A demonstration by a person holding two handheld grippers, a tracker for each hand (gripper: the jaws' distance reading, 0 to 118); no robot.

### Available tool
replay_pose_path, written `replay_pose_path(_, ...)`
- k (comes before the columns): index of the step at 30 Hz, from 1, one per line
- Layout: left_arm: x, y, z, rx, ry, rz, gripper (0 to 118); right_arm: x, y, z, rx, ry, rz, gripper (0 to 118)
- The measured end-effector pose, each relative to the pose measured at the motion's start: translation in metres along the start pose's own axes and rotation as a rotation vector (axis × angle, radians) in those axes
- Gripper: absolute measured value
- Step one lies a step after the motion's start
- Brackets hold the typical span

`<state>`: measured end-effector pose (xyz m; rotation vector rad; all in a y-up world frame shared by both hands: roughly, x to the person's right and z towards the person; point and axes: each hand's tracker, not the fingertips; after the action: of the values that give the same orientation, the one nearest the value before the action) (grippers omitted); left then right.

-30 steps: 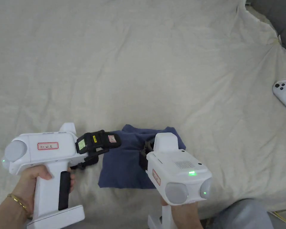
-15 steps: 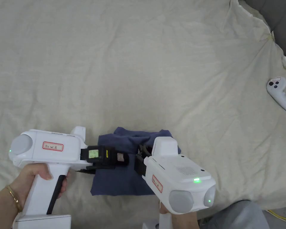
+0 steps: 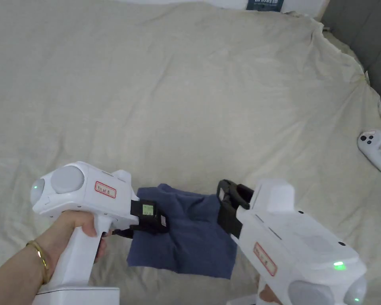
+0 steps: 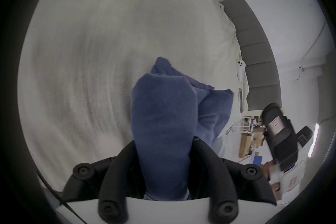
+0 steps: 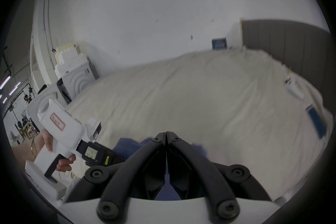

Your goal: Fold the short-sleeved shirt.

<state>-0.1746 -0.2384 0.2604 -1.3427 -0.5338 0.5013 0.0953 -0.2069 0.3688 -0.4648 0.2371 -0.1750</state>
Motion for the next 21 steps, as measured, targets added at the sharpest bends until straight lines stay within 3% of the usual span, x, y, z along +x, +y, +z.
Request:
replay_pose_path(4,0.014,-0.002,0.038,0.041,0.051,-0.064,25,0.025,0.032,0.038,0.103,-0.041,0.001,0)
replay_pose_path(8,-0.003,-0.001,0.084,0.087,0.215,-0.09,25,0.039,0.049,0.053,0.15,-0.077,0.026,0)
replay_pose_path(14,-0.08,0.005,0.162,0.142,0.433,0.005,25,0.045,0.052,0.048,0.136,-0.123,-0.046,0)
replay_pose_path(21,-0.183,0.016,0.228,0.203,0.72,0.111,25,0.02,0.043,0.031,0.11,-0.143,-0.087,0)
